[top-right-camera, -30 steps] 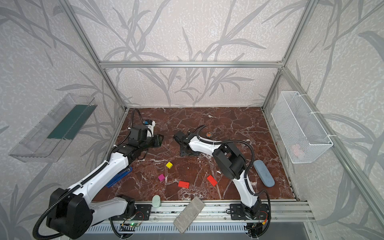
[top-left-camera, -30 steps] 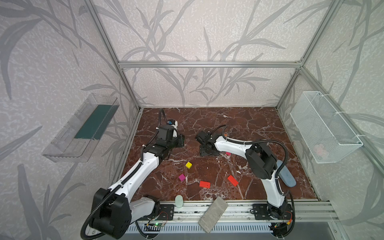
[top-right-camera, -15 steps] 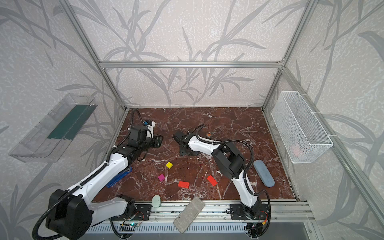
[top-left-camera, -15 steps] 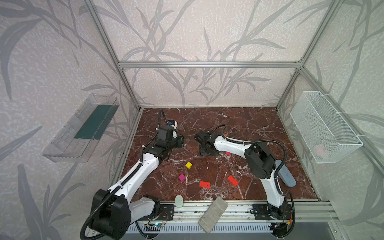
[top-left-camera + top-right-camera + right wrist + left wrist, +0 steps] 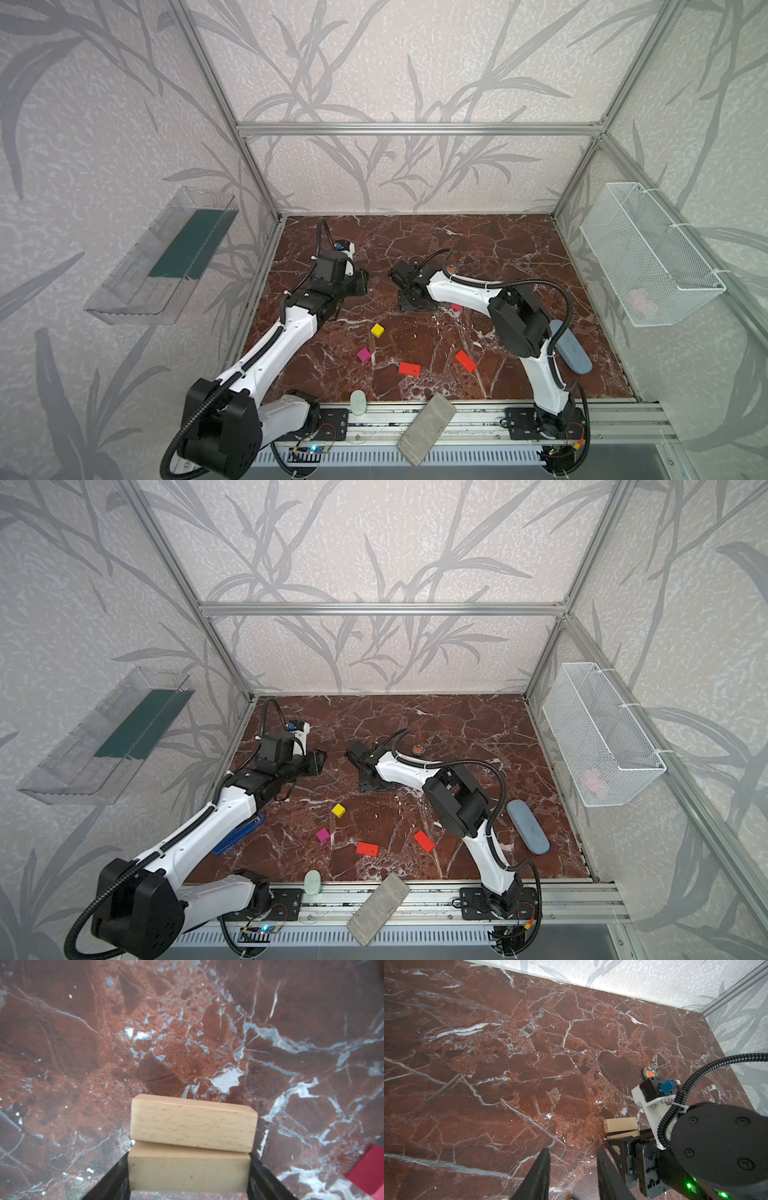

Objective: Build the wood block tower
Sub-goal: 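Lower the held block with the right gripper beside the other wooden block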

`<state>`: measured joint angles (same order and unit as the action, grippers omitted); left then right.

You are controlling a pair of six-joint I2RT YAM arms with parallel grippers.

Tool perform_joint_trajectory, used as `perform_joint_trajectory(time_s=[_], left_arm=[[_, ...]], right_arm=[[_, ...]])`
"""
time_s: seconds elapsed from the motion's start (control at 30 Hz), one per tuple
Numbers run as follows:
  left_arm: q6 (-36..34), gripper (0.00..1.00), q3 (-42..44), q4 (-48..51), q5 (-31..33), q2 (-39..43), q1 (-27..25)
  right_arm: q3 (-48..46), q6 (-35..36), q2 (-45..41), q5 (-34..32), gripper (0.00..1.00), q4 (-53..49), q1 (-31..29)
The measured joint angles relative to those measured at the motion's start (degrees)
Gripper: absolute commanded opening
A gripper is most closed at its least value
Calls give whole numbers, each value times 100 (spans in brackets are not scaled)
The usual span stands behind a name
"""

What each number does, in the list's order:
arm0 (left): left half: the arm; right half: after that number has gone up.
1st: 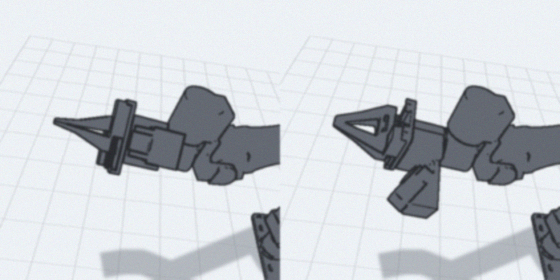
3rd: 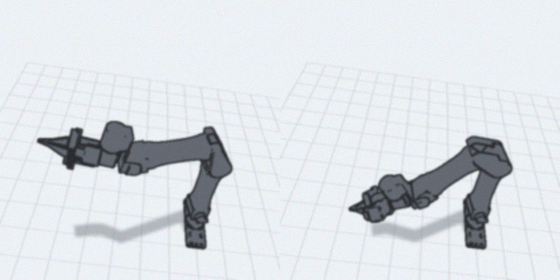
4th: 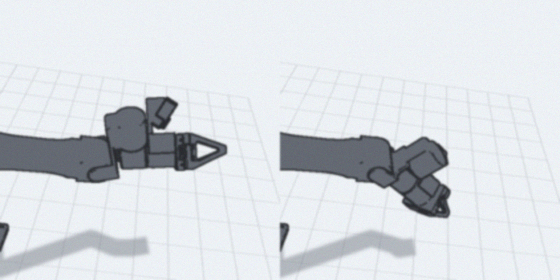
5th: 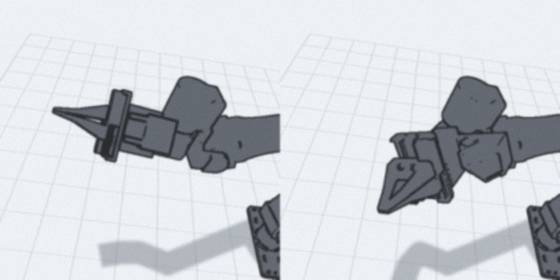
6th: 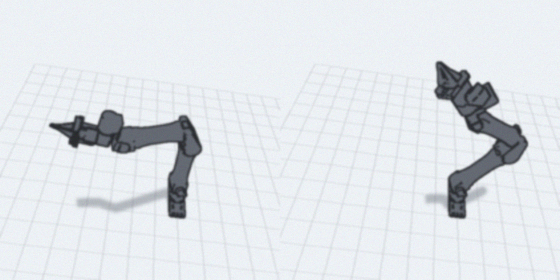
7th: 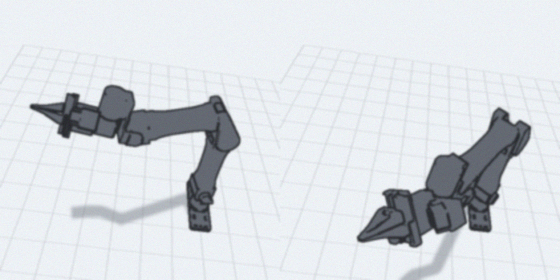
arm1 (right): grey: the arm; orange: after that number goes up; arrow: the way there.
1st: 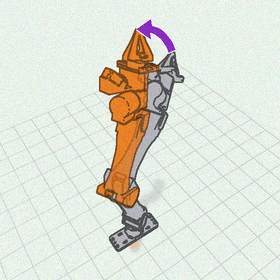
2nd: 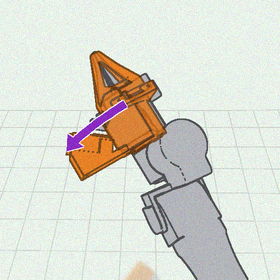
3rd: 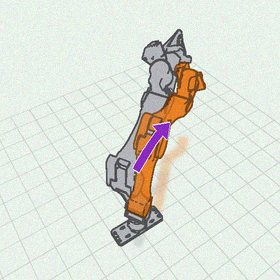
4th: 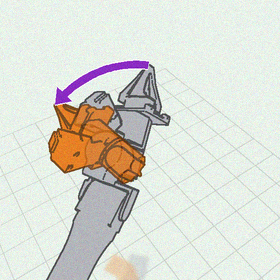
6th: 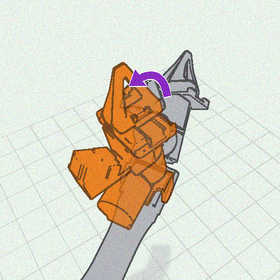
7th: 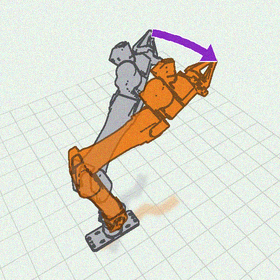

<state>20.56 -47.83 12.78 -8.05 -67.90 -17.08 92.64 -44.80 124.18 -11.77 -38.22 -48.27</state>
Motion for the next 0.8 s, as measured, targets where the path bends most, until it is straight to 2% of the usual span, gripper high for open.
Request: perform_joint_trajectory(time_s=[0.2,0.8], left_arm=[[0,37,0,0,2,0,2],[-4,37,0,0,2,11,2]], right_arm=[[2,-4,31,7,87,39,0],[-61,-44,7,22,87,114,-7]])
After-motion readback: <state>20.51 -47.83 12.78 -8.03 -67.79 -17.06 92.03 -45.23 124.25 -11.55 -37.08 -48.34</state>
